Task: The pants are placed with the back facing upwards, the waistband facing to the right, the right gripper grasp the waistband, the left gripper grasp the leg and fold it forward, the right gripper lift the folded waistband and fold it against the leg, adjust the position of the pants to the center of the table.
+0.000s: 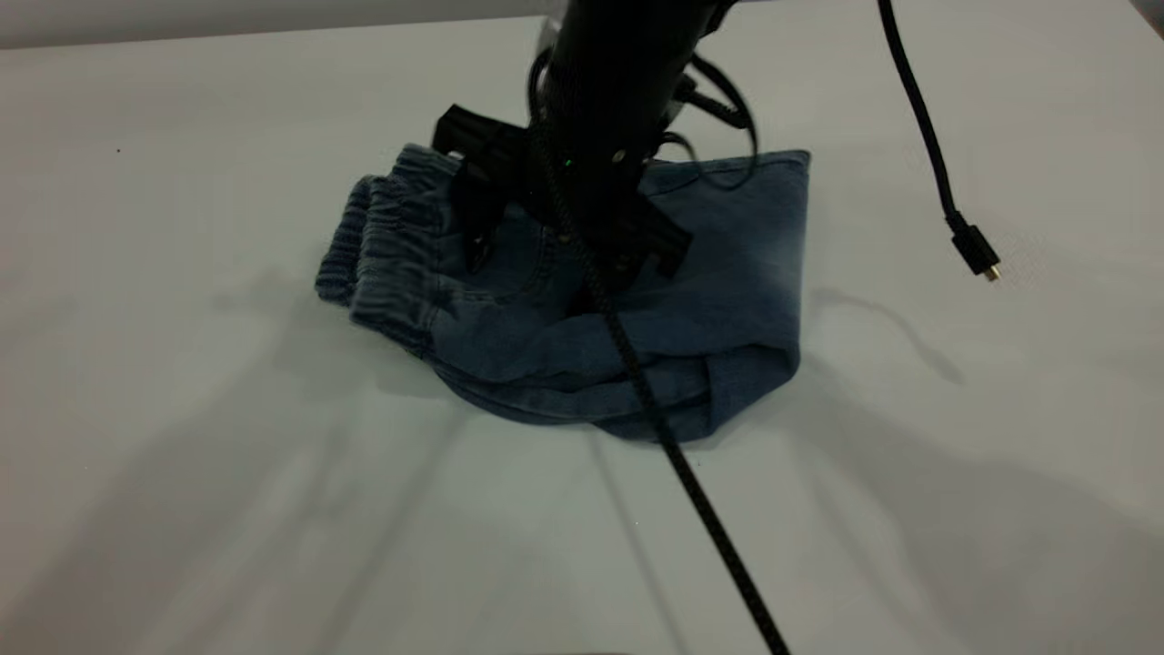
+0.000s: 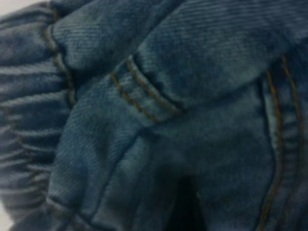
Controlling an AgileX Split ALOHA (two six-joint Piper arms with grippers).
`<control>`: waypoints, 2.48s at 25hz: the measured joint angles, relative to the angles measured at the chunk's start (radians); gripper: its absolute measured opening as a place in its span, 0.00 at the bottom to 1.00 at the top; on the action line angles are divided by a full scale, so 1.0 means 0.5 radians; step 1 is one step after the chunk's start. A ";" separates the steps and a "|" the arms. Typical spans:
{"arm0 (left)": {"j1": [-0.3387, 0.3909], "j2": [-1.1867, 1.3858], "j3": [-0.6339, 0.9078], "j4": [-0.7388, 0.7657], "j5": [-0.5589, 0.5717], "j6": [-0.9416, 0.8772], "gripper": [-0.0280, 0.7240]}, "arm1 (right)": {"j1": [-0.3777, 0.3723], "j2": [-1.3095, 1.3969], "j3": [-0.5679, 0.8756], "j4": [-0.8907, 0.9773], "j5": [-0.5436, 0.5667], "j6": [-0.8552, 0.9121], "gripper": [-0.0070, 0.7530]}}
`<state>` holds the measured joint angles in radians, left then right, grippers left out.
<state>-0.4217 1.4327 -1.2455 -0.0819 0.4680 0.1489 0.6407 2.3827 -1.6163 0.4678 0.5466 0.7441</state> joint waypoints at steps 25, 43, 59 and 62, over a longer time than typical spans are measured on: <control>0.000 -0.048 0.000 0.000 0.030 0.000 0.63 | 0.304 0.121 -0.623 -0.386 0.849 -0.868 0.64; 0.000 -1.076 0.000 0.008 1.001 0.059 0.63 | 0.313 -0.919 -0.916 -0.745 1.394 -1.240 0.64; 0.000 -1.595 0.516 0.013 1.410 0.006 0.63 | 0.313 -2.783 0.897 -0.936 1.419 -1.326 0.59; 0.000 -1.679 0.806 0.007 1.410 -0.012 0.63 | 0.313 -3.163 1.267 -1.028 1.372 -1.293 0.59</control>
<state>-0.4217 0.5931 -0.8424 -0.0783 1.1731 0.1431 0.7972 0.8013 -0.9828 -0.0462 1.2323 0.0978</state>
